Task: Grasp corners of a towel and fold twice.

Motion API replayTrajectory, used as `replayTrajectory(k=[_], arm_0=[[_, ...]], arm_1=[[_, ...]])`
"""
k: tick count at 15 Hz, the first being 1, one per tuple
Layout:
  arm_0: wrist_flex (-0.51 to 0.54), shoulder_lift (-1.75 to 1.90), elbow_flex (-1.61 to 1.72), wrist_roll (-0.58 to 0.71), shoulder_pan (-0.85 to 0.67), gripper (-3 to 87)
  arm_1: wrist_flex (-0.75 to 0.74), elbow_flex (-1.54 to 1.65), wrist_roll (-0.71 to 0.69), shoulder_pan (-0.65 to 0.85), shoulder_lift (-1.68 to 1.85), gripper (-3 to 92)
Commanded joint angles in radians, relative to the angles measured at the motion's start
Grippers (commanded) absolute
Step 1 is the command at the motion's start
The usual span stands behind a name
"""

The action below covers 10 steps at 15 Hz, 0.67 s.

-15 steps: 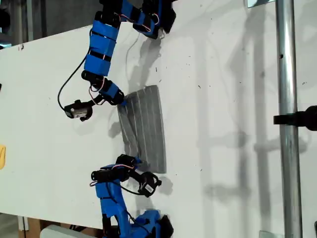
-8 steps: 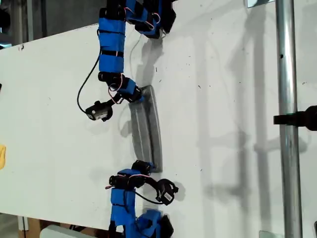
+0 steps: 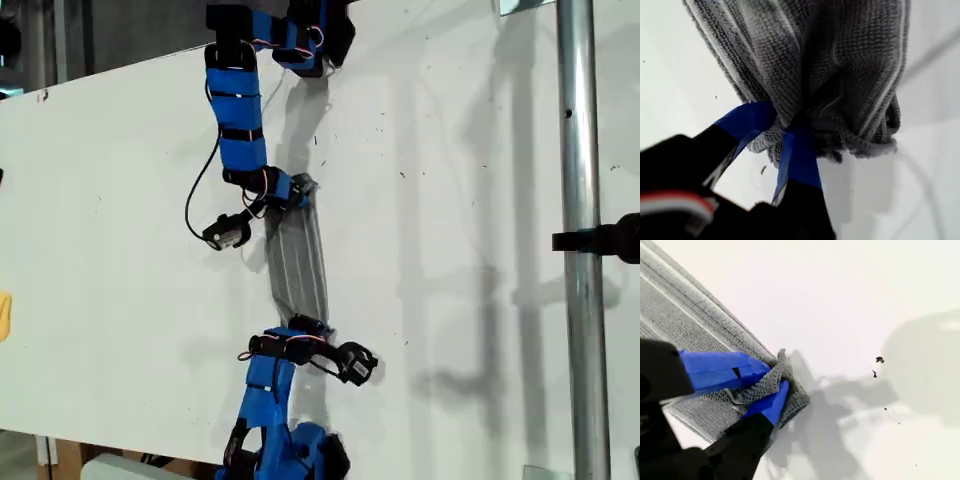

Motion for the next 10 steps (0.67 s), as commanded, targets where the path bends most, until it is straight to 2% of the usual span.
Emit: replayTrajectory(k=[1, 2, 3, 4, 5, 7, 8, 10], arm_0=[[0.057, 0.032, -0.017, 0.008, -0.044, -1.5], [0.103, 0.083, -0.020, 0.018, -0.046, -1.5], [0.156, 0.147, -0.017, 0.015, -0.040, 3.3], [0.225, 0.219, -0.018, 0.006, -0.028, 13.7], [0.302, 0.296, -0.026, -0.012, -0.017, 20.4], [0.439, 0.460, -0.023, -0.057, 0.011, 23.0], [0.445, 0.568, 0.017, -0.075, 0.038, 23.3], [0.433, 0.842, 0.193, -0.238, 0.089, 24.4]], arm_1=[[0.034, -0.043, -0.012, 0.037, 0.014, 0.5], [0.086, -0.048, 0.003, 0.031, 0.060, 9.7], [0.164, -0.063, 0.015, 0.028, 0.107, 25.6], [0.253, -0.084, 0.021, 0.031, 0.160, 30.9], [0.324, -0.083, 0.023, 0.041, 0.230, 38.6], [0.454, -0.044, 0.064, 0.078, 0.377, 40.8], [0.474, 0.026, 0.106, 0.100, 0.486, 41.0], [0.514, 0.204, 0.209, 0.173, 0.739, 41.0]])
